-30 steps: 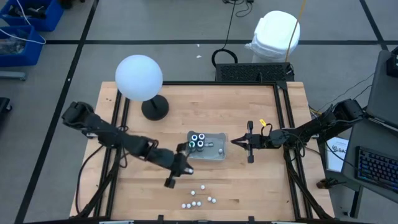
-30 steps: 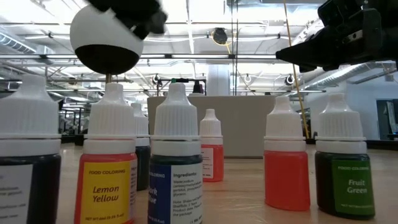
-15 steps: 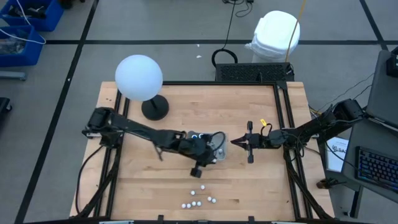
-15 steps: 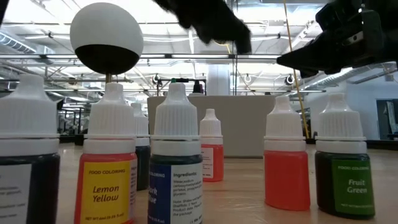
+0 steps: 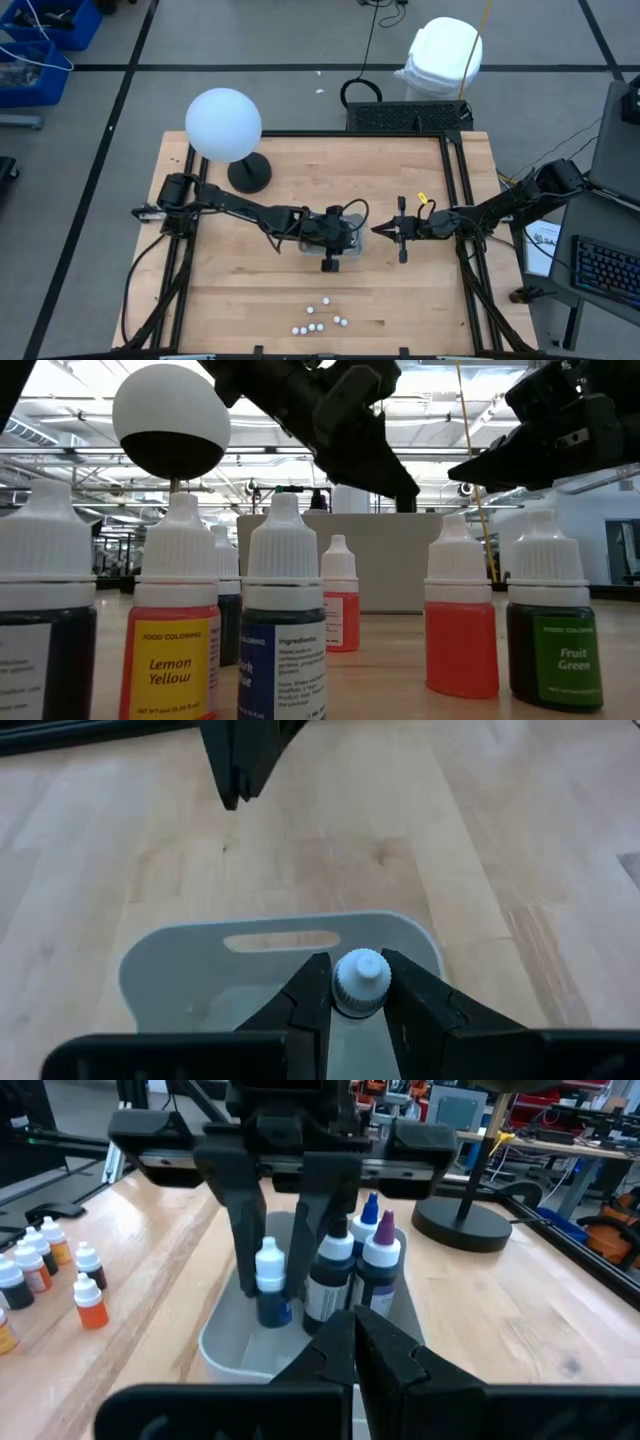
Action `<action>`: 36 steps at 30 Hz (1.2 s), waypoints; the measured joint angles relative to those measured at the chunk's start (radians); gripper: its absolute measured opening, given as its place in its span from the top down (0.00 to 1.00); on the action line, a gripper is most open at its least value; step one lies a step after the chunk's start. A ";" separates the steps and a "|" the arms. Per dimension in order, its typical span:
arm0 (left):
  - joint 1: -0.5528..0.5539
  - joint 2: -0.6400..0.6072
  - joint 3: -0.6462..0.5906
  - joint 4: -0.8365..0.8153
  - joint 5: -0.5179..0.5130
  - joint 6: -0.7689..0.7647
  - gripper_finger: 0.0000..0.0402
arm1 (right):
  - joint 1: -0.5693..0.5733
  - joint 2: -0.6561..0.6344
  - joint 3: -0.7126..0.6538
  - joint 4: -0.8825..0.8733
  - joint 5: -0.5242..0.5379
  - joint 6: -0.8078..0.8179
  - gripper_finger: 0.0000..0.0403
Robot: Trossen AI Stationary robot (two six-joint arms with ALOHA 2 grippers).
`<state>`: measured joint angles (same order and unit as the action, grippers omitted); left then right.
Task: Pick & Place food coloring
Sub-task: Put the small blue food coloring bottle into the gray bin
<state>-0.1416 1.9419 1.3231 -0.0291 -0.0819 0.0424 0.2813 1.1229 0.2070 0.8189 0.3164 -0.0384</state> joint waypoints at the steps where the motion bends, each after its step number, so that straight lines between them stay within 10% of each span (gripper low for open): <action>1: 0.004 0.000 0.000 -0.003 0.006 0.000 0.81 | 0.000 0.000 0.000 -0.001 0.000 0.000 1.00; 36: 0.043 0.031 -0.001 -0.034 0.047 0.024 0.78 | 0.000 0.000 0.000 -0.001 0.000 0.000 1.00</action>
<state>-0.0989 1.9728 1.3224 -0.0631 -0.0346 0.0659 0.2812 1.1229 0.2070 0.8180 0.3164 -0.0380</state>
